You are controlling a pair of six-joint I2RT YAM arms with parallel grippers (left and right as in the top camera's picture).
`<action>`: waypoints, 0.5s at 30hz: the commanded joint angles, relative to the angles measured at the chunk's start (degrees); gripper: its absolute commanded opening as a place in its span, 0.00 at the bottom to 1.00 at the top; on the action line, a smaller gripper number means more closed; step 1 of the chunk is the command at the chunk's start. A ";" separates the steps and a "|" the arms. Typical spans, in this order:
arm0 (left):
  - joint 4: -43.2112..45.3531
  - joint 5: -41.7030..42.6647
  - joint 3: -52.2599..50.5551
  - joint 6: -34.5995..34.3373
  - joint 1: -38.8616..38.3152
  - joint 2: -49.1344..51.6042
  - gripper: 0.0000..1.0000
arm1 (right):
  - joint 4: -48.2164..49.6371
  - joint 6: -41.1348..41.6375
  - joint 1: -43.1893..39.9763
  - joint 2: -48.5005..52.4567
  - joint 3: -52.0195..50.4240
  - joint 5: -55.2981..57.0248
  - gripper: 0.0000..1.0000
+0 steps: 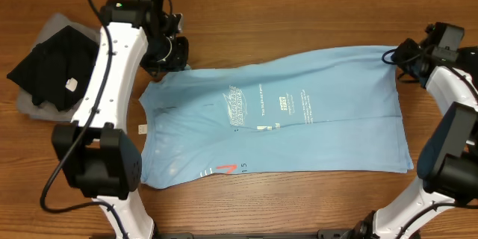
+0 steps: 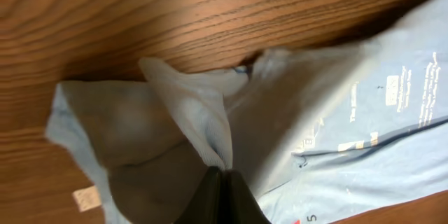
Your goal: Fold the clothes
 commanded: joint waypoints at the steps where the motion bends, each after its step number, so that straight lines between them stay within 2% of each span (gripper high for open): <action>1: -0.48 -1.53 0.20 1.55 0.33 -3.15 0.04 | -1.25 3.48 -1.95 -5.22 0.70 -0.31 0.12; 10: -4.48 -2.69 0.17 1.95 0.33 -3.13 0.04 | -7.89 5.33 -5.88 -5.73 0.70 -6.05 0.07; 12: -3.98 -2.60 0.17 2.16 0.33 -3.13 0.04 | -7.63 4.79 -6.19 -5.73 0.70 -9.97 0.12; 15: -2.27 -1.95 0.17 2.12 0.31 -3.10 0.04 | -7.63 4.72 -5.33 -5.38 0.68 -12.15 0.26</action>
